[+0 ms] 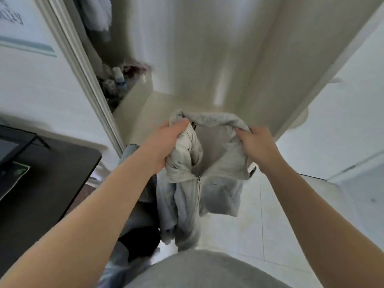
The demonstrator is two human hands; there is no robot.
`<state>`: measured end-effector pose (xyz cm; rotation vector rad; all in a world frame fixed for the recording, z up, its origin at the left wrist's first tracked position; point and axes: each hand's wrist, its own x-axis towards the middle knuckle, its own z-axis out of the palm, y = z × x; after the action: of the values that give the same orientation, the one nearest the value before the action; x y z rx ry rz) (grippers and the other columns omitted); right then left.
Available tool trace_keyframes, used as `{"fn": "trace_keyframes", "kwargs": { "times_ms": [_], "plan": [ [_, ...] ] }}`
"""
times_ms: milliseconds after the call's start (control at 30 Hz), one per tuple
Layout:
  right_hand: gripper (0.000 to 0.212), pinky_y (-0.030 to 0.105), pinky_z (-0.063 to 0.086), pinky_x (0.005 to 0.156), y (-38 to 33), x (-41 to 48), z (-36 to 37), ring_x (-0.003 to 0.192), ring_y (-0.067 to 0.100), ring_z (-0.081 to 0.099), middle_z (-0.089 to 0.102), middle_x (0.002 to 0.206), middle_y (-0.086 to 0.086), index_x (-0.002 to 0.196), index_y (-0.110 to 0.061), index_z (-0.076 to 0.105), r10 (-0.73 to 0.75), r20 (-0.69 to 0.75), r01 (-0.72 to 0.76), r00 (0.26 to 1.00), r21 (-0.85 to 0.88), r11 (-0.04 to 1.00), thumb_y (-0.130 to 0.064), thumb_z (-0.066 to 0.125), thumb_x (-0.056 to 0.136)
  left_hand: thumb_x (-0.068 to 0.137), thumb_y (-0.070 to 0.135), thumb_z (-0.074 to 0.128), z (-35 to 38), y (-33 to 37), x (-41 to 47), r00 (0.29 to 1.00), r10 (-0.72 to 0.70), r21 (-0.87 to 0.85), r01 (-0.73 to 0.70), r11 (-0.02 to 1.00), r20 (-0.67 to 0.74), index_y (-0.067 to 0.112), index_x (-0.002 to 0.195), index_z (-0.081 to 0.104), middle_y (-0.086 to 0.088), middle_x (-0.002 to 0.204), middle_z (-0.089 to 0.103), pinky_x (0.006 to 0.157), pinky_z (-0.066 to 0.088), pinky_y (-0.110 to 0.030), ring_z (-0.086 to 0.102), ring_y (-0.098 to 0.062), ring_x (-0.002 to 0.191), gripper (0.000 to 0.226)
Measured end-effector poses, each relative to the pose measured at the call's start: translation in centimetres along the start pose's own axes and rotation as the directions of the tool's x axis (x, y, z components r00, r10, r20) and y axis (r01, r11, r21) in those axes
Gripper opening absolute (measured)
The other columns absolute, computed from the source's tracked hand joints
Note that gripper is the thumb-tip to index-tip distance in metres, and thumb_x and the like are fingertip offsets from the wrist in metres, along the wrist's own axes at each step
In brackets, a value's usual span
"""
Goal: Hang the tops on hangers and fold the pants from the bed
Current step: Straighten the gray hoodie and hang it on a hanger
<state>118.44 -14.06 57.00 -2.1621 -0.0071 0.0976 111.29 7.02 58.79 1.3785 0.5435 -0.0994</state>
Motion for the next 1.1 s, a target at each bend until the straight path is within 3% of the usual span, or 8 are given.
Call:
{"fn": "trace_keyframes", "kwargs": {
  "times_ms": [67, 200, 433, 633, 733, 867, 1000, 1100],
  "plan": [
    [0.039, 0.028, 0.036, 0.055, -4.0, 1.3, -1.2, 0.059, 0.010, 0.045, 0.052, 0.055, -0.008, 0.073, 0.002, 0.061, -0.083, -0.077, 0.085, 0.994, 0.016, 0.996, -0.031, 0.058, 0.095, 0.095, 0.037, 0.066, -0.6, 4.3, 1.3, 0.987, 0.155, 0.083, -0.152, 0.985, -0.030, 0.009, 0.104, 0.070, -0.012, 0.104, 0.075, 0.092, 0.057, -0.042, 0.071, -0.027, 0.102, 0.030],
    [0.042, 0.030, 0.031, 0.053, -12.7, 4.0, -4.4, 0.055, 0.010, 0.039, 0.045, 0.056, -0.004, 0.057, -0.012, 0.052, -0.267, -0.164, 0.273, 0.950, 0.015, 0.962, -0.029, 0.057, 0.096, 0.095, 0.034, 0.064, -1.4, 14.6, 3.2, 0.885, 0.465, 0.265, -0.449, 0.853, 0.004, 0.011, 0.089, 0.063, -0.011, 0.083, 0.062, 0.074, 0.049, -0.034, 0.061, -0.020, 0.079, 0.023],
    [0.050, 0.030, 0.031, 0.048, -30.0, 10.1, -11.5, 0.050, 0.020, 0.042, 0.044, 0.050, 0.004, 0.051, -0.013, 0.040, -0.499, -0.307, 0.446, 0.810, -0.228, 0.866, -0.029, 0.055, 0.095, 0.096, 0.032, 0.060, -1.0, 33.5, 3.3, 0.712, 0.702, 0.387, -0.645, 0.660, -0.012, 0.013, 0.076, 0.058, -0.013, 0.080, 0.060, 0.067, 0.043, -0.031, 0.059, -0.023, 0.074, 0.027],
    [0.035, 0.028, 0.039, 0.050, -43.6, 14.4, -18.5, 0.060, 0.030, 0.055, 0.053, 0.063, 0.009, 0.066, -0.007, 0.050, -0.641, -0.360, 0.531, 0.678, -0.364, 0.765, -0.028, 0.053, 0.094, 0.097, 0.027, 0.060, 0.6, 47.3, 1.0, 0.631, 0.766, 0.286, -0.717, 0.636, -0.122, 0.005, 0.119, 0.059, -0.016, 0.110, 0.068, 0.089, 0.057, -0.041, 0.068, -0.031, 0.100, 0.032],
    [0.034, 0.029, 0.039, 0.058, -48.7, 15.4, -22.0, 0.064, 0.029, 0.054, 0.054, 0.072, 0.011, 0.068, -0.010, 0.049, -0.693, -0.382, 0.490, 0.611, -0.505, 0.710, -0.029, 0.052, 0.097, 0.100, 0.016, 0.055, 2.3, 52.4, -0.2, 0.597, 0.796, 0.186, -0.774, 0.605, -0.104, 0.005, 0.105, 0.064, -0.012, 0.094, 0.068, 0.072, 0.058, -0.030, 0.068, -0.024, 0.082, 0.015],
    [0.024, 0.029, 0.039, 0.071, -52.5, 16.4, -25.6, 0.079, 0.030, 0.063, 0.066, 0.101, 0.018, 0.084, -0.010, 0.057, -0.741, -0.408, 0.346, 0.533, -0.694, 0.631, -0.029, 0.052, 0.097, 0.101, 0.003, 0.042, 4.8, 56.5, -1.5, 0.573, 0.815, 0.101, -0.809, 0.579, -0.083, 0.006, 0.074, 0.055, -0.009, 0.064, 0.063, 0.045, 0.050, -0.023, 0.061, -0.017, 0.047, 0.030],
    [0.026, 0.035, 0.040, 0.080, -52.9, 17.9, -27.8, 0.115, 0.032, 0.058, 0.063, 0.123, 0.010, 0.114, -0.016, 0.062, -0.829, -0.418, 0.061, 0.372, -0.880, 0.471, -0.019, 0.053, 0.090, 0.103, 0.008, 0.036, 6.8, 59.6, -1.2, 0.569, 0.814, 0.155, -0.800, 0.580, -0.114, 0.011, 0.076, 0.047, -0.008, 0.076, 0.051, 0.066, 0.048, -0.030, 0.057, -0.026, 0.075, 0.029],
    [0.037, 0.039, 0.037, 0.099, -52.6, 19.2, -29.6, 0.128, 0.032, 0.046, 0.052, 0.136, 0.012, 0.128, -0.020, 0.058, -0.766, -0.468, -0.161, 0.441, -0.880, 0.446, -0.021, 0.052, 0.092, 0.104, 0.014, 0.040, 8.3, 60.7, -0.1, 0.525, 0.832, 0.233, -0.799, 0.554, -0.176, 0.014, 0.073, 0.037, -0.002, 0.077, 0.043, 0.075, 0.046, -0.029, 0.049, -0.025, 0.093, 0.031]
  ]
}}
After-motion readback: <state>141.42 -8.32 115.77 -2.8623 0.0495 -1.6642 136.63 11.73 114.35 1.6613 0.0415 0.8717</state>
